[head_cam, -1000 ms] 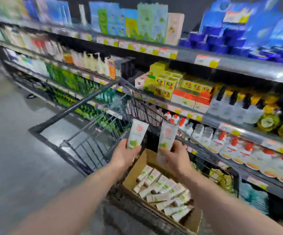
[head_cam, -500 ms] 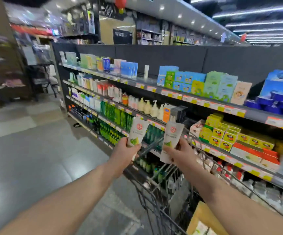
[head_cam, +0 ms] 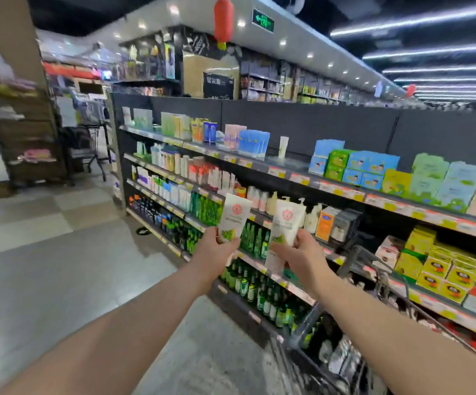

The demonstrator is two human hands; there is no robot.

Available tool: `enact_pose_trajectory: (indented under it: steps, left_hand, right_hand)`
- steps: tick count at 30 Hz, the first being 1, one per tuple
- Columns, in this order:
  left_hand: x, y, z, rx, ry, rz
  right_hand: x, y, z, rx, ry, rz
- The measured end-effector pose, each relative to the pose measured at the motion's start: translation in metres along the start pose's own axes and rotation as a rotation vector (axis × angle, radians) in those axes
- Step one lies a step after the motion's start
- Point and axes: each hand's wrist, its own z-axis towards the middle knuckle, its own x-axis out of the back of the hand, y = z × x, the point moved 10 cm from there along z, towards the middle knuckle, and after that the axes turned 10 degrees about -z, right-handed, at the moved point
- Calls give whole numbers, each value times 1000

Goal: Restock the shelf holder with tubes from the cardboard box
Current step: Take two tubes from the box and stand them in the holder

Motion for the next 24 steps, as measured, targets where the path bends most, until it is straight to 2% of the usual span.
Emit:
enact_pose_trajectory:
  steps: [5, 10, 14, 24]
  left_hand:
    - [24, 3, 66, -15, -1, 52]
    - [46, 21, 159, -86, -10, 121]
    - [47, 30, 234, -76, -29, 120]
    - [38, 24, 373, -98, -85, 56]
  right_hand:
    - [-24, -6, 73, 2, 23, 42]
    - [-57, -14, 166, 13, 14, 69]
    - [-68, -27, 240, 32, 11, 73]
    - [-71, -20, 363, 1, 111, -73]
